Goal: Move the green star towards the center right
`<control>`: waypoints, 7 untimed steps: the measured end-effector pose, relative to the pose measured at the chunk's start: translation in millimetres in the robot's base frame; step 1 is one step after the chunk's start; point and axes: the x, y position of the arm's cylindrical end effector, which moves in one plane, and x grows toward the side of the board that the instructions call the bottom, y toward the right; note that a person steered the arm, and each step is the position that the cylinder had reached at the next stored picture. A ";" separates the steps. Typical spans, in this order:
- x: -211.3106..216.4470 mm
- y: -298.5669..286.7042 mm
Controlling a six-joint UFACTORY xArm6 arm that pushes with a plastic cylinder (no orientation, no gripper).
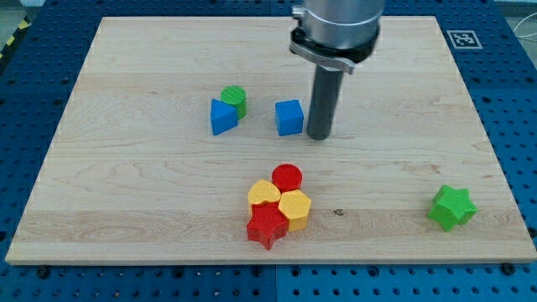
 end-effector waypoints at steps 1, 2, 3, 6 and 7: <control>-20.0 -32.3; -28.9 -41.0; -28.9 -31.5; -28.9 47.1; -28.9 129.2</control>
